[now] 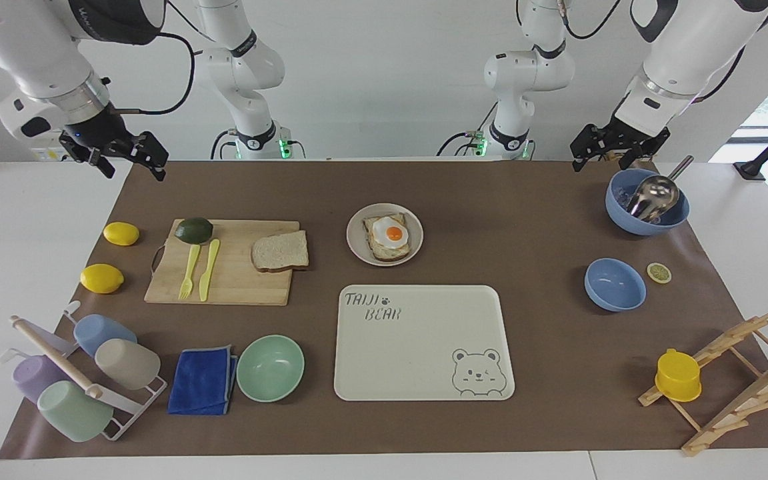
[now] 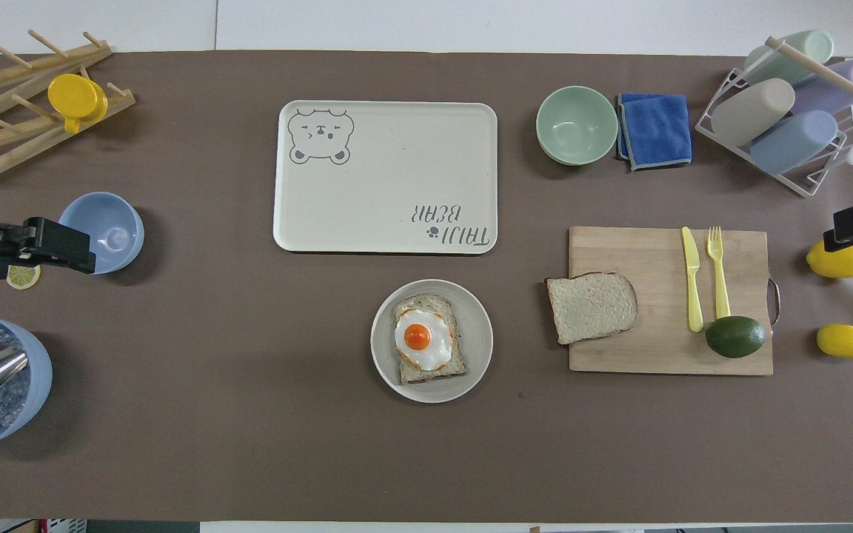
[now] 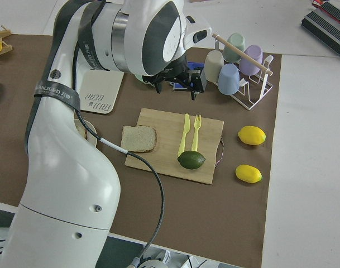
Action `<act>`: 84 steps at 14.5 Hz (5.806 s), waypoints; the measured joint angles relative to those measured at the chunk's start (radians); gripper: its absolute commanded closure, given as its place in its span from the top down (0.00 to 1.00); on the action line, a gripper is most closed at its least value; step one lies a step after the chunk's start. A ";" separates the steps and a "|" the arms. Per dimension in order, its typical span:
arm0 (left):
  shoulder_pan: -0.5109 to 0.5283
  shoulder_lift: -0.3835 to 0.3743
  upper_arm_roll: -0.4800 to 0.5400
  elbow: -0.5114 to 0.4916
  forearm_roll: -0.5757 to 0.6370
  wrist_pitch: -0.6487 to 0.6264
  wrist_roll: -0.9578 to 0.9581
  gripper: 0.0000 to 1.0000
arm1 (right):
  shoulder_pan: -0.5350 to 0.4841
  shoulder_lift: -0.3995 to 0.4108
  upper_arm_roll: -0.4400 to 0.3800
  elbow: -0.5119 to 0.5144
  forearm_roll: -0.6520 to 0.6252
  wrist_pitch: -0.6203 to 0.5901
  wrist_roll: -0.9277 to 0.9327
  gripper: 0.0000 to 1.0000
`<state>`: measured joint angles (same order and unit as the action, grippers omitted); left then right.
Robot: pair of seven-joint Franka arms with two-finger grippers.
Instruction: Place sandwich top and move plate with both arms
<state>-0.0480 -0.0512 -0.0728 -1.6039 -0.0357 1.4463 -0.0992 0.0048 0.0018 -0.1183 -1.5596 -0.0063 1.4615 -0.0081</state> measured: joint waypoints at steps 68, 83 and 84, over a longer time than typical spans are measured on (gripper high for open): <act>0.000 0.000 0.001 0.000 0.000 0.004 0.000 1.00 | 0.661 0.264 0.172 -0.155 -0.340 0.165 0.560 0.00; 0.005 -0.009 0.009 -0.058 0.000 0.091 0.000 1.00 | 0.713 0.410 0.296 -0.080 -0.315 0.200 0.649 0.29; 0.009 -0.012 0.010 -0.066 0.000 0.098 0.000 1.00 | 0.705 0.415 0.295 -0.082 -0.291 0.231 0.650 0.43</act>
<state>-0.0394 -0.0628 -0.0630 -1.6699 -0.0357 1.5441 -0.0996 0.7098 0.4165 0.1772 -1.6419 -0.2974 1.6926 0.6418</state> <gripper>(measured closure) 0.000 0.846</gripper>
